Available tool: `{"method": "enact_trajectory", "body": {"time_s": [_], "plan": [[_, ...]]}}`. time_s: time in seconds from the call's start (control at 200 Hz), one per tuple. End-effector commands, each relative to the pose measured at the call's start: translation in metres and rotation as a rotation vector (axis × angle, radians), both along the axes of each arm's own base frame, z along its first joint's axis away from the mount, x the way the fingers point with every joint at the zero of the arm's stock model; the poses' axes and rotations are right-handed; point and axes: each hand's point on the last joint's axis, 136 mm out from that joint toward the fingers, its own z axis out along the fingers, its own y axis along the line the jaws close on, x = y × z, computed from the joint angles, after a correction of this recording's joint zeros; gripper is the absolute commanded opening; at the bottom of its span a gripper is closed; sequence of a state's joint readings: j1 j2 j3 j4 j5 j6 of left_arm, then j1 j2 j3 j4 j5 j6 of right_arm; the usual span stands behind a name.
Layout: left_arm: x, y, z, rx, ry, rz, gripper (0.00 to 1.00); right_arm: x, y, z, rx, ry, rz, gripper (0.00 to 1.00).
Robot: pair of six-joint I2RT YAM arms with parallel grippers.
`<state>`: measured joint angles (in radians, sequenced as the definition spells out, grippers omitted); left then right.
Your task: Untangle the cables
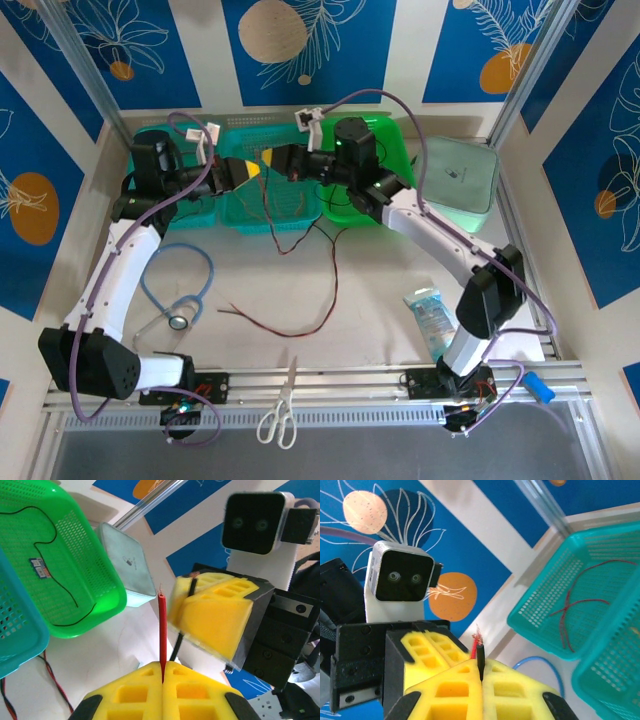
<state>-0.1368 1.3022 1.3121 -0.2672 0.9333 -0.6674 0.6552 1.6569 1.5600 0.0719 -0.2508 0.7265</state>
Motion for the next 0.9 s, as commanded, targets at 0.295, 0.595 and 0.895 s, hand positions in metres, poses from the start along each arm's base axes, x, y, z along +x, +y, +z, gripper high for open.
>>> {"method": "enact_trajectory", "body": {"time_s": [0.295,0.595,0.895], "plan": [[0.017,0.054,0.021,0.129,-0.085,0.184,0.0,-0.009,-0.211,0.069,-0.069,-0.222,-0.584,0.0],[0.027,0.139,-0.009,0.197,0.009,0.478,0.0,-0.04,-0.323,0.122,-0.122,-0.368,-0.941,0.0],[0.025,0.098,0.027,0.062,-0.11,0.312,0.13,-0.048,-0.289,0.134,-0.04,-0.327,-0.659,0.0]]}}
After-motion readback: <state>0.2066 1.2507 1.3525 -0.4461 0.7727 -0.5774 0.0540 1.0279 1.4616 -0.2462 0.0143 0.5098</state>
